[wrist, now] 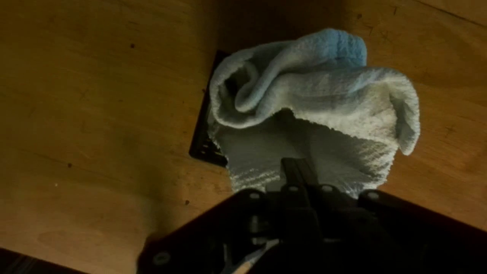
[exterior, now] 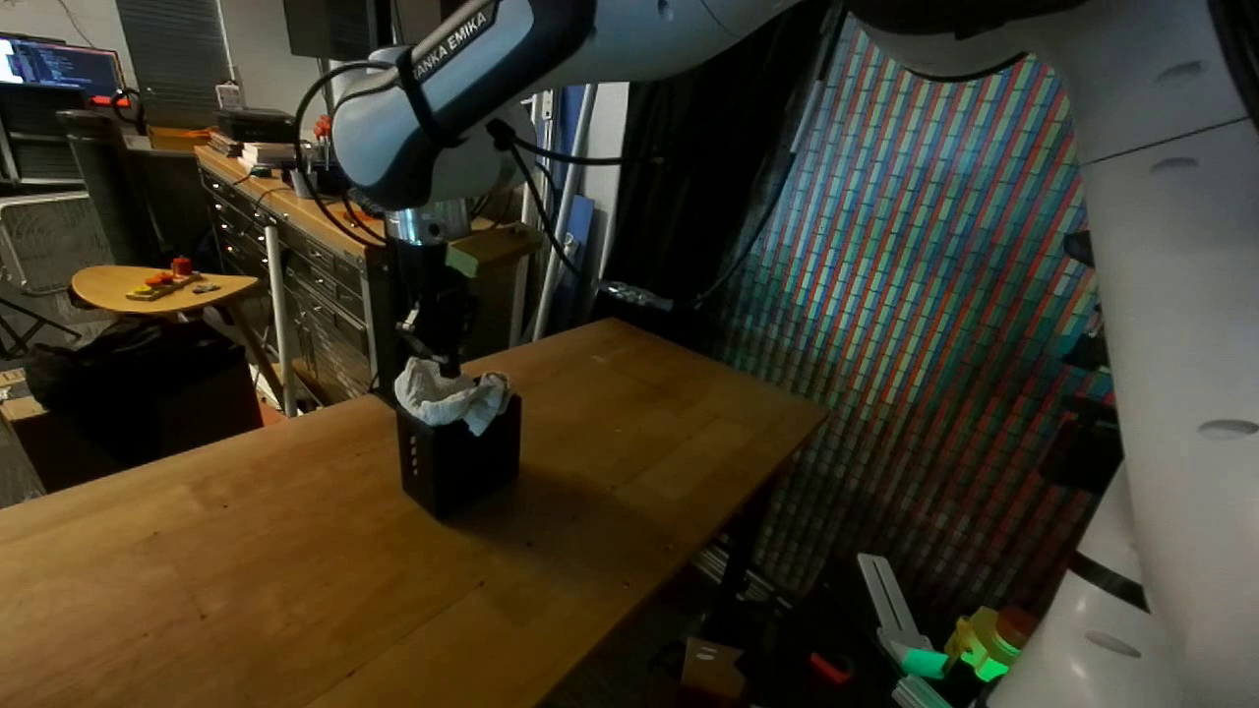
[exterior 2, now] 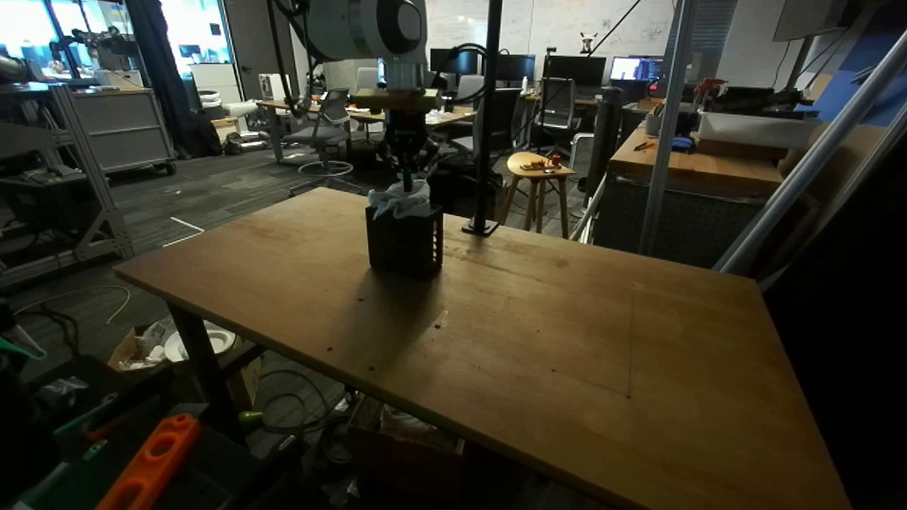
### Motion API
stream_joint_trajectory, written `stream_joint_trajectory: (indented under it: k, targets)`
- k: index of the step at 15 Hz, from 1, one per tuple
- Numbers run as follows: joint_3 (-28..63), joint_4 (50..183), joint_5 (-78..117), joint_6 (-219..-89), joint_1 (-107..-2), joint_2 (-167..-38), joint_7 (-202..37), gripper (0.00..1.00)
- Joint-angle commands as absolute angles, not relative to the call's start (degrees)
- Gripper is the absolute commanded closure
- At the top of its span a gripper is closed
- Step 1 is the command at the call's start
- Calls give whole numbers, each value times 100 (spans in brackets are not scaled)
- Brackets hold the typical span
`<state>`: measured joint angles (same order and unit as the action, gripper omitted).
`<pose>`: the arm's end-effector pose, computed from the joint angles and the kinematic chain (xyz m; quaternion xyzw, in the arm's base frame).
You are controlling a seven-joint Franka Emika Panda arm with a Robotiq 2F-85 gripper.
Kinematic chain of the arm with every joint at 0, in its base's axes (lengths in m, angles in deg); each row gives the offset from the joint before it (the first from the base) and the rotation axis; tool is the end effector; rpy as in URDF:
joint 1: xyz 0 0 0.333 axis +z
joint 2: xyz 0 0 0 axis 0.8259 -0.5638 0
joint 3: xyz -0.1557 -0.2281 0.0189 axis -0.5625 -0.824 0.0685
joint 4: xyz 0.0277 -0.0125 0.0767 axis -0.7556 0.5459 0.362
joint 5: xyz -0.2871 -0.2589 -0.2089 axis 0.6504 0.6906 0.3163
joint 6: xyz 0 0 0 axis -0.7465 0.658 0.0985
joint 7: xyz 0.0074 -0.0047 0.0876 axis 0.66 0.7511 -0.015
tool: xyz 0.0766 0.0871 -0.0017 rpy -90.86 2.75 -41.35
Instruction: Put the towel in the box
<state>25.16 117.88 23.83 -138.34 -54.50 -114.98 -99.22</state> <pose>0.6923 0.0507 0.2507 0.9827 0.1780 -0.0345 0.0365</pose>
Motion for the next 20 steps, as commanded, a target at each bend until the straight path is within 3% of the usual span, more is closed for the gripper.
stream_joint_trajectory:
  k: [1, 5, 6, 7, 14, 17, 20]
  targets:
    - [2460, 11214, 2596, -13348, -5188, -11574, -9764, 95]
    - [2435, 10376, 2737, -12856, -4961, -11904, -9607, 85]
    - [2427, 10121, 2799, -12703, -4895, -12027, -9576, 65]
    - [2426, 9892, 2850, -12588, -4855, -12145, -9575, 63]
    - [2405, 8680, 2877, -12154, -4711, -13100, -9689, 12]
    - [2352, 8582, 2902, -12076, -4713, -13304, -9701, 6]
    - [2308, 8590, 2962, -12021, -4693, -13370, -9719, 9]
